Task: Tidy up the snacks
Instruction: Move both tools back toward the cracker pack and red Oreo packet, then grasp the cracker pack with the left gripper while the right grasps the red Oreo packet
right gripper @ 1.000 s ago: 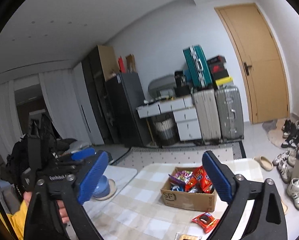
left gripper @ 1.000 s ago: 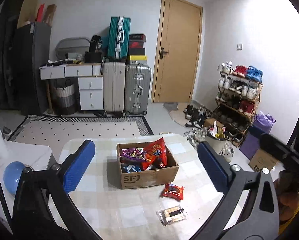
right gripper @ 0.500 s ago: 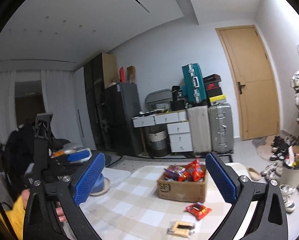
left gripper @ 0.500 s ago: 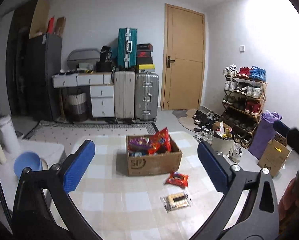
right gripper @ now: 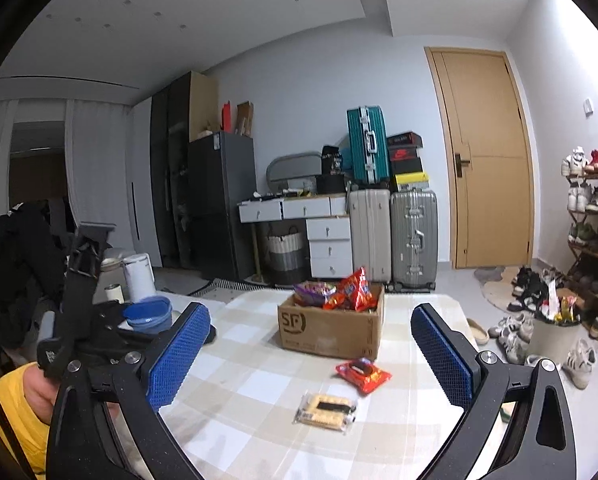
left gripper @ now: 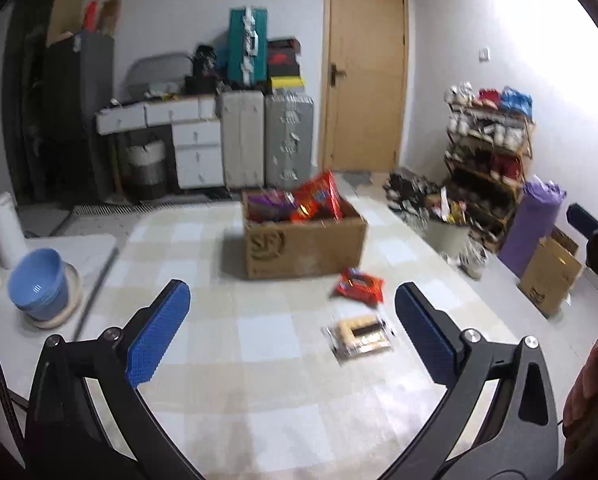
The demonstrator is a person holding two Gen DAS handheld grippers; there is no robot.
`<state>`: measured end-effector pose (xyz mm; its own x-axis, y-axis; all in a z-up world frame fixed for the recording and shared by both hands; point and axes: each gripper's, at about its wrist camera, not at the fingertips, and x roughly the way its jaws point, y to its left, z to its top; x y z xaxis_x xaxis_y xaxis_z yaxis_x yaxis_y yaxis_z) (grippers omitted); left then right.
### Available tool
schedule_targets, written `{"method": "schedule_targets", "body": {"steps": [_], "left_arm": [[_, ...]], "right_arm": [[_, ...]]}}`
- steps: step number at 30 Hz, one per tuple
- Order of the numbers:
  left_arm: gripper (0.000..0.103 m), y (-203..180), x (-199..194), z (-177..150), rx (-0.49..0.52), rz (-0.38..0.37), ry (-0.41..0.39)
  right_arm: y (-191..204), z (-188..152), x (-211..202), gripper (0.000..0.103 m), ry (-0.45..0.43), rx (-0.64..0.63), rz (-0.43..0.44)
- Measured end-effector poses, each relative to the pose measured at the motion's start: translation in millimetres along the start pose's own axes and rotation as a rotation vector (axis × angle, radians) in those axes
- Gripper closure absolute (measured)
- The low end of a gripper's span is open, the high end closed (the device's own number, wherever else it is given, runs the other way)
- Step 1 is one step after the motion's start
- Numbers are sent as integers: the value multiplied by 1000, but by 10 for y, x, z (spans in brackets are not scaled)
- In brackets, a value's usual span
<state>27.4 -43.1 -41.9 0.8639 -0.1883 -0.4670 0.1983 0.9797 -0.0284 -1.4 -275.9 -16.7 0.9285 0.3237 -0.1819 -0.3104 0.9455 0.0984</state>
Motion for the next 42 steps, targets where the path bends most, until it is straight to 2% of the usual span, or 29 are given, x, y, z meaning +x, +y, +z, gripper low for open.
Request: {"method": "schedule_targets", "body": {"steps": [4, 10, 16, 23, 28, 33, 36, 38, 42], "left_arm": [[1, -147, 569, -130, -3, -30, 100], [1, -258, 1620, -380, -26, -89, 322], [1, -412, 2388, -494, -59, -62, 414], [1, -693, 2782, -532, -24, -95, 461], [1, -733, 3163, -588, -39, -52, 516], [2, -773, 3280, -581, -21, -41, 497], [10, -776, 3259, -573, -3, -45, 490], [25, -751, 3256, -561, -1, -51, 485], [38, -705, 3239, -539, 5, -74, 478]], "right_arm": [[-134, -117, 94, 1, 24, 33, -4], [-409, -399, 262, 1, 81, 103, -13], [-716, -721, 471, 1, 155, 148, -46], [-1049, -1047, 705, 1, 228, 236, -41], [-1179, -1198, 818, 1, 259, 288, -16], [-1205, -1275, 903, 1, 284, 307, -6], [-1191, -1302, 937, 1, 295, 308, -1], [-1179, -1322, 948, 1, 304, 311, 2], [-1114, -1320, 977, 1, 319, 306, 6]]}}
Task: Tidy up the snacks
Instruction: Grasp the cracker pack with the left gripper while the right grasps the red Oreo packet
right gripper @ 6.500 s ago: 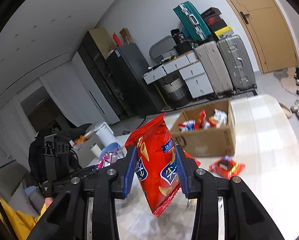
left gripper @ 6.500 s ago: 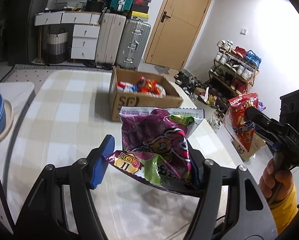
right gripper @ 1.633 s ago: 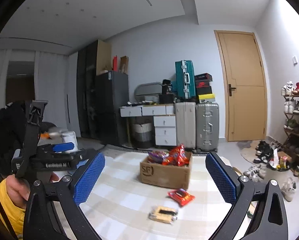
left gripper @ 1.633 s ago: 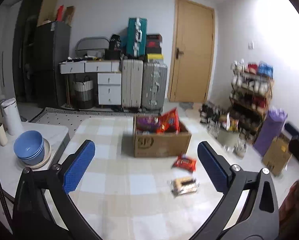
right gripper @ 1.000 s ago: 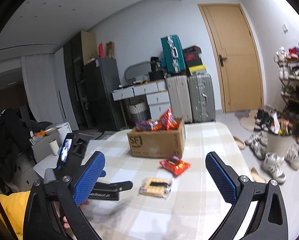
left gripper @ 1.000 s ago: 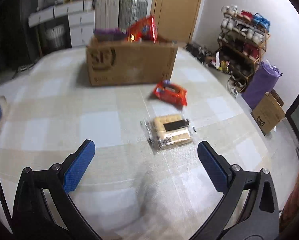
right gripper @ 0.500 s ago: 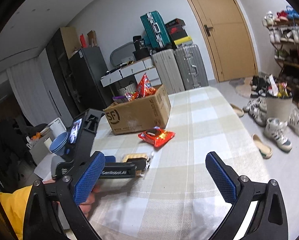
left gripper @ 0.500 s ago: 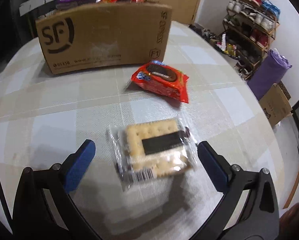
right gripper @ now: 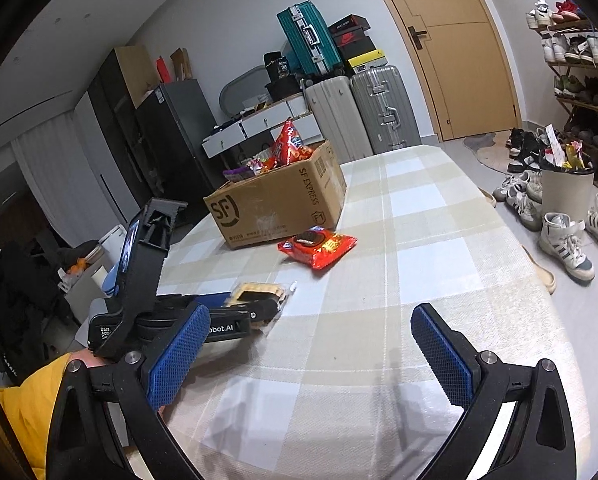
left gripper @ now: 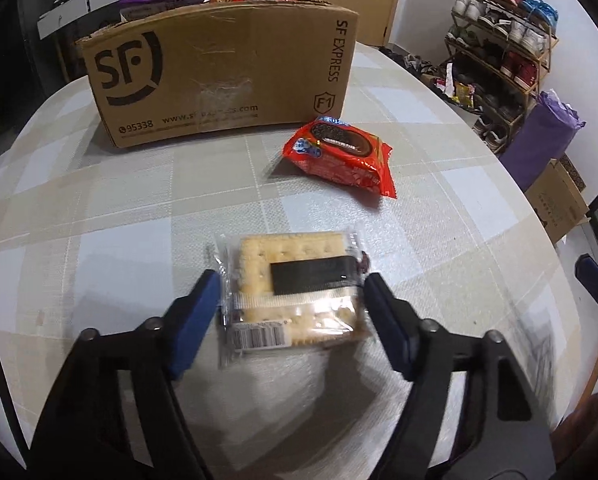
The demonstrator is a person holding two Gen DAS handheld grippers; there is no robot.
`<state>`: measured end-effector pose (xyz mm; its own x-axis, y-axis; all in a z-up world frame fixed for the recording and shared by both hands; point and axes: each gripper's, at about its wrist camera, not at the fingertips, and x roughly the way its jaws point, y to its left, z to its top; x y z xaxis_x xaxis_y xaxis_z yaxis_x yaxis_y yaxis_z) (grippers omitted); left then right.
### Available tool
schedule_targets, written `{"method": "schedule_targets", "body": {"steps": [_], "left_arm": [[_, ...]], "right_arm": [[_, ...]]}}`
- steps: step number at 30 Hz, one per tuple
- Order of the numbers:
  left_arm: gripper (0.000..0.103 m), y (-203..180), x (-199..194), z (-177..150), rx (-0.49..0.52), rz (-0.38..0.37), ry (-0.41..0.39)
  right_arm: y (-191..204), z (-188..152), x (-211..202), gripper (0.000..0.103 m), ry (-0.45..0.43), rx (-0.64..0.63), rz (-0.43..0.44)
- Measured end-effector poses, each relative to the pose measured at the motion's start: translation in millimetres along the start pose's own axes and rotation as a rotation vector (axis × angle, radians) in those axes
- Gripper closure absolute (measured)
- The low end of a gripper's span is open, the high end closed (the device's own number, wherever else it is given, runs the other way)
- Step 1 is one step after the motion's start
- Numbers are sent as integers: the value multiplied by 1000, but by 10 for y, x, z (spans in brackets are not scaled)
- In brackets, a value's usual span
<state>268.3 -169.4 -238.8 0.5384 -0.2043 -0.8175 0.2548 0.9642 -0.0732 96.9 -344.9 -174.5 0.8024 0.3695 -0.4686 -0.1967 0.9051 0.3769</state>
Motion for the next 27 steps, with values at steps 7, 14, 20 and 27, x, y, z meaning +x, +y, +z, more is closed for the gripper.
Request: {"method": "schedule_targets", "body": {"steps": [7, 14, 20, 27], "left_arm": [[48, 102, -47, -7, -12, -11, -10], [49, 289, -133, -61, -61, -37, -42], [49, 727, -321, -257, -122, -48, -57], [49, 1066, -389, -374, -172, -57, -68]], "right_arm": [[172, 18, 25, 1, 18, -43, -14], [318, 114, 215, 1, 70, -97, -37], [408, 411, 673, 1, 146, -248, -72], [320, 737, 1477, 1, 288, -372, -68]]}}
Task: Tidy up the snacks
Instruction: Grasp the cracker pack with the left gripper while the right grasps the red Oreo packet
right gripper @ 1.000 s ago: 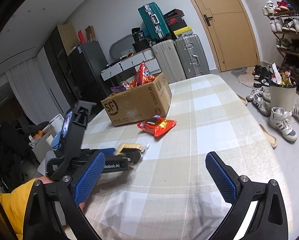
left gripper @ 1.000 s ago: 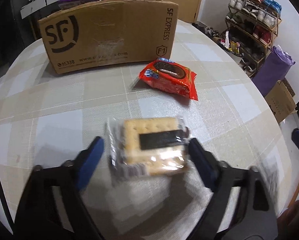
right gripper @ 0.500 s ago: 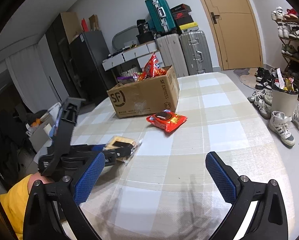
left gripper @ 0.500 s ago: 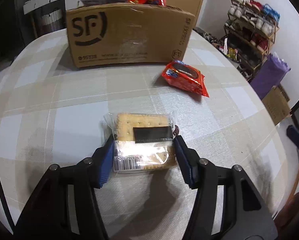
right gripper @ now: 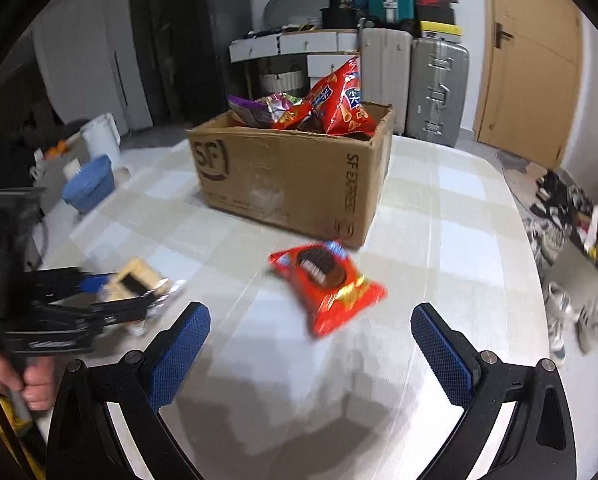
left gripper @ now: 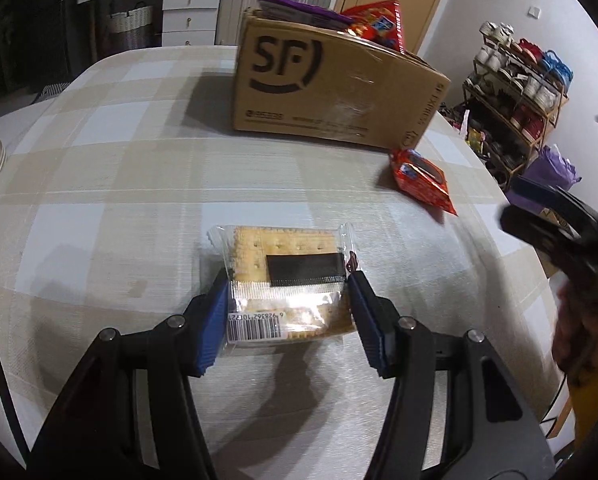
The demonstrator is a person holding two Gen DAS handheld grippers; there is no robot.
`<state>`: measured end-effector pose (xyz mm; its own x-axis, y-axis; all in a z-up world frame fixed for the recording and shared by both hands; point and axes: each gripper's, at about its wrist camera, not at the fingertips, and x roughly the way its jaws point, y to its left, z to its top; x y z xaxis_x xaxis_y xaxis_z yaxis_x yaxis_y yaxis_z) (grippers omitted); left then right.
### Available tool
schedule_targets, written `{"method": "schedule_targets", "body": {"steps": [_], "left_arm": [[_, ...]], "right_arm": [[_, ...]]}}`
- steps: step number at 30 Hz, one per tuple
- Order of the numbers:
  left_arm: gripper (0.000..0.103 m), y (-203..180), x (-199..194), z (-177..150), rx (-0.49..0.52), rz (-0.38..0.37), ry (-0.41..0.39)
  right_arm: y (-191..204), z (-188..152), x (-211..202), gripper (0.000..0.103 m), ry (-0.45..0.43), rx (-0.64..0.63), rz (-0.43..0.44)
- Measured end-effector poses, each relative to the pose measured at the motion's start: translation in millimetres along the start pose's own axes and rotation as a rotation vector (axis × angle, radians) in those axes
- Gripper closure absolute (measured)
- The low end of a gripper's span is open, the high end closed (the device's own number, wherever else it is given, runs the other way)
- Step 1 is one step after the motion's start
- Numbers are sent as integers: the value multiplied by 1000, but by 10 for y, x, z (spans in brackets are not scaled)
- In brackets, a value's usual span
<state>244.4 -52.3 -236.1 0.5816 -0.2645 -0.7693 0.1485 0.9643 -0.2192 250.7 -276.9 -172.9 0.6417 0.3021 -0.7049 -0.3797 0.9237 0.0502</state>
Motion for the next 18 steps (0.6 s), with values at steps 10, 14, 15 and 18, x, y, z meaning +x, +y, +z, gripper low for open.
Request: {"method": "schedule_targets", "body": {"steps": [10, 14, 15, 18], "left_arm": [[49, 189, -94, -128, -19, -39, 1], [49, 224, -91, -132, -32, -56, -1], [49, 226, -93, -132, -31, -58, -1], [49, 232, -98, -139, -37, -67, -3]], "right_arm": [[-166, 259, 776, 1, 138, -46, 35], [-130, 289, 928, 1, 177, -60, 26], [-130, 285, 966, 1, 192, -56, 27], [-138, 262, 1060, 2, 213, -57, 7]]}}
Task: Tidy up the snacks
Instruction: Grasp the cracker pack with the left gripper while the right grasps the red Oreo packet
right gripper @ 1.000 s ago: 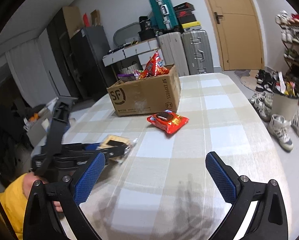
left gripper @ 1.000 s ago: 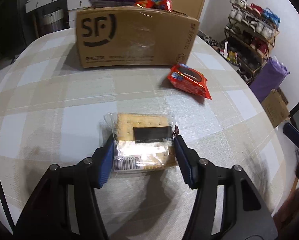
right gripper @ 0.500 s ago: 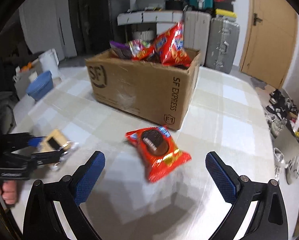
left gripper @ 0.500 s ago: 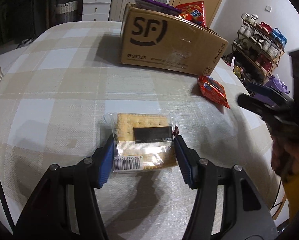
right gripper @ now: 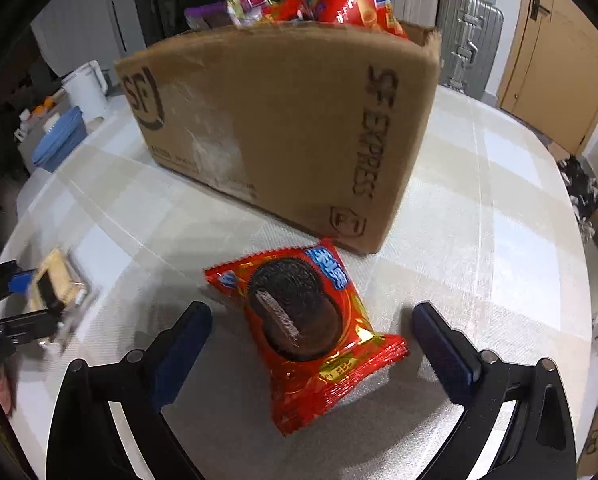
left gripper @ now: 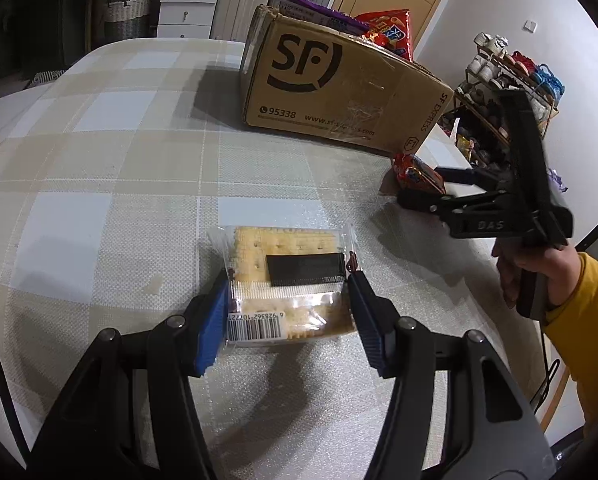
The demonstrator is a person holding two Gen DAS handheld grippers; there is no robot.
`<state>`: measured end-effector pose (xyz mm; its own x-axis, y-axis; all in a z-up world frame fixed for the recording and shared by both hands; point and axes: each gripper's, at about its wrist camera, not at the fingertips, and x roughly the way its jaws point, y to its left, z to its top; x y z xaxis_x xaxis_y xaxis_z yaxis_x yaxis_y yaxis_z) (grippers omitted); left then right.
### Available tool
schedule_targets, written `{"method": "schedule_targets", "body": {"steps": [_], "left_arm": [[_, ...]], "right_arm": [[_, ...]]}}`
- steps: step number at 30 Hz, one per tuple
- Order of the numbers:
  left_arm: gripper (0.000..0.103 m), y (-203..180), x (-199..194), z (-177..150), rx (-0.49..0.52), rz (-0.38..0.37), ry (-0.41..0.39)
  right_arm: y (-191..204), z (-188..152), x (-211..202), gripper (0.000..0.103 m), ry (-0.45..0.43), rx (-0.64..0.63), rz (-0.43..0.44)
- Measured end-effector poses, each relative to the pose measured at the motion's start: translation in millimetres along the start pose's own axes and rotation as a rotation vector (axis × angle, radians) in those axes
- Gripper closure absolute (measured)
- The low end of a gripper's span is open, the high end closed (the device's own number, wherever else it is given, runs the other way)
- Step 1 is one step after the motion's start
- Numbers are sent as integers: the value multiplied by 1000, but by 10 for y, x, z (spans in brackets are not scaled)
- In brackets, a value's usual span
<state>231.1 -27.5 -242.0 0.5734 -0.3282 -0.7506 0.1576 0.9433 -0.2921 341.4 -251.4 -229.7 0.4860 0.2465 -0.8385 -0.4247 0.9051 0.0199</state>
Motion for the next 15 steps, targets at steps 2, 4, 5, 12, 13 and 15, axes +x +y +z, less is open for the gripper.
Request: {"method": "schedule_targets", "body": {"steps": [2, 4, 5, 12, 13, 15], "left_arm": [[49, 11, -9, -1, -2, -4, 0], [49, 16, -9, -3, -2, -8, 0], [49, 15, -8, -4, -2, -7, 1], [49, 15, -17, -11, 0, -8, 6], [49, 14, -23, -13, -2, -12, 6], [49, 7, -34, -18, 0, -8, 7]], "right_arm": [[-5, 14, 7, 4, 3, 5, -3], [-20, 6, 21, 6, 3, 6, -6], [-22, 7, 20, 9, 3, 7, -4], [113, 16, -58, 50, -6, -23, 15], [126, 17, -68, 56, -6, -27, 19], [147, 12, -89, 56, -2, -25, 25]]}}
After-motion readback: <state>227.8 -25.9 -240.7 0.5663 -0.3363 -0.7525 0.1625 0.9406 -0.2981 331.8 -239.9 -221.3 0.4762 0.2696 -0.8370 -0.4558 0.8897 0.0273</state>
